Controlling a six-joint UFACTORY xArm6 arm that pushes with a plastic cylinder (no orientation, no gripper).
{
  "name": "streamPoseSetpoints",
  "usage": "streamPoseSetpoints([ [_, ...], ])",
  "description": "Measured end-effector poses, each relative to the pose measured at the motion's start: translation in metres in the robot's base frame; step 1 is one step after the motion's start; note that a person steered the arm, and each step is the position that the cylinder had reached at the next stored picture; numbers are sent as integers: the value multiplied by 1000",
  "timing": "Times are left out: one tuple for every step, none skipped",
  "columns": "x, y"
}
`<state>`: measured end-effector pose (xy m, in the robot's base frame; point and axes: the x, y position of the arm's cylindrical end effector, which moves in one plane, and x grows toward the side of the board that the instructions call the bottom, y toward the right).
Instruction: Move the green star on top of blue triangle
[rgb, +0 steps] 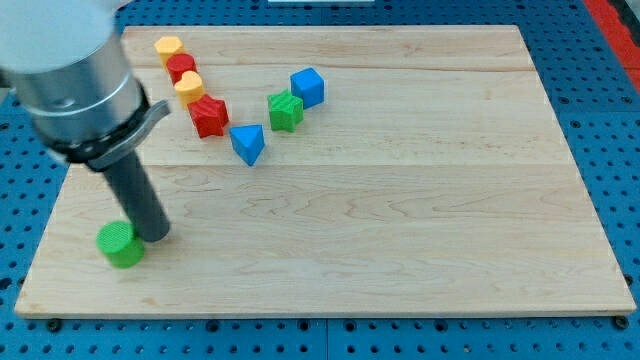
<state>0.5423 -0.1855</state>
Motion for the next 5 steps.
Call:
streamPoseSetpoints([
  [-1, -9],
  [0, -12],
  [-2, 0],
  [-45, 73],
  [-82, 176],
])
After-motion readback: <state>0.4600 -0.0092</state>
